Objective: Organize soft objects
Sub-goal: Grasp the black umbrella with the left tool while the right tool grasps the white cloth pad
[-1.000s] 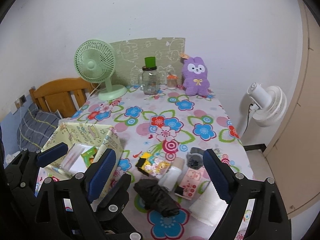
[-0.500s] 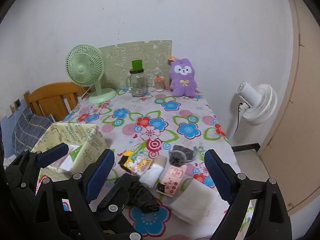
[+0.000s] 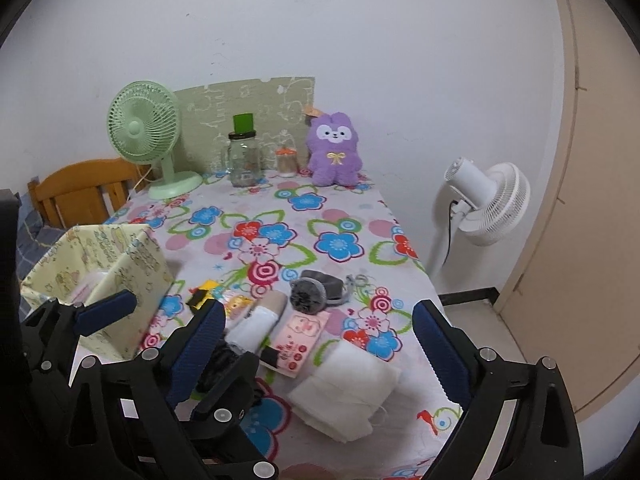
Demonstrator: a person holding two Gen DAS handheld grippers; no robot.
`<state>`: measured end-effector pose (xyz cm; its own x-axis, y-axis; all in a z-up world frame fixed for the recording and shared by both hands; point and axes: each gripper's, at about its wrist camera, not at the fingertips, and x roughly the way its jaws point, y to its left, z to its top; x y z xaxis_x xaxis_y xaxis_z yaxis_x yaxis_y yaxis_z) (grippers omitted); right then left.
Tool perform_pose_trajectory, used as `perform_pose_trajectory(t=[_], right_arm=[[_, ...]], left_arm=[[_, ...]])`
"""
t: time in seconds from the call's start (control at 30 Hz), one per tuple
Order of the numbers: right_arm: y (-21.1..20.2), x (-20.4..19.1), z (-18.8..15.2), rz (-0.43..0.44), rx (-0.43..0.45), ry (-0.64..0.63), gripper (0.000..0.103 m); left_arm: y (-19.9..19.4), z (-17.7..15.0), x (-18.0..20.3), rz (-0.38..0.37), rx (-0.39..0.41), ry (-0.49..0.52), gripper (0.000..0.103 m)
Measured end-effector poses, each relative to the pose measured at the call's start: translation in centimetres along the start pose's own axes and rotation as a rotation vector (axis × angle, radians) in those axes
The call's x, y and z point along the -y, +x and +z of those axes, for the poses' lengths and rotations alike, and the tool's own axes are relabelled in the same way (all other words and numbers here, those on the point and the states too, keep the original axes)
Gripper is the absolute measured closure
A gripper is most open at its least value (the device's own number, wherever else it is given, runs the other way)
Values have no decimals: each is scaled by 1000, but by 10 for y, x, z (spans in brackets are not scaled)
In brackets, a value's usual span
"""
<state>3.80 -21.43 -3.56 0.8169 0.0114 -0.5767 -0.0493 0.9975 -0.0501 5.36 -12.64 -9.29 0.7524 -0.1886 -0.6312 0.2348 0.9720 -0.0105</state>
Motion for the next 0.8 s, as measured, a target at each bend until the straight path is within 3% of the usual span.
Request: perform_pose_trajectory(t=[0.2, 0.47, 0.57, 0.8], right_arm=[[14, 8, -15, 19, -24, 32, 5], [32, 9, -30, 48, -30, 58, 5], [41, 8, -37, 50, -49, 48, 5], [66, 16, -51, 61, -117, 73, 5]], left_arm=[[17, -9, 2, 13, -45, -2, 0], [29, -23, 4, 9, -35, 39, 0], [35, -34, 8, 49, -14, 91, 0], [56, -43, 4, 50, -76, 77, 0]])
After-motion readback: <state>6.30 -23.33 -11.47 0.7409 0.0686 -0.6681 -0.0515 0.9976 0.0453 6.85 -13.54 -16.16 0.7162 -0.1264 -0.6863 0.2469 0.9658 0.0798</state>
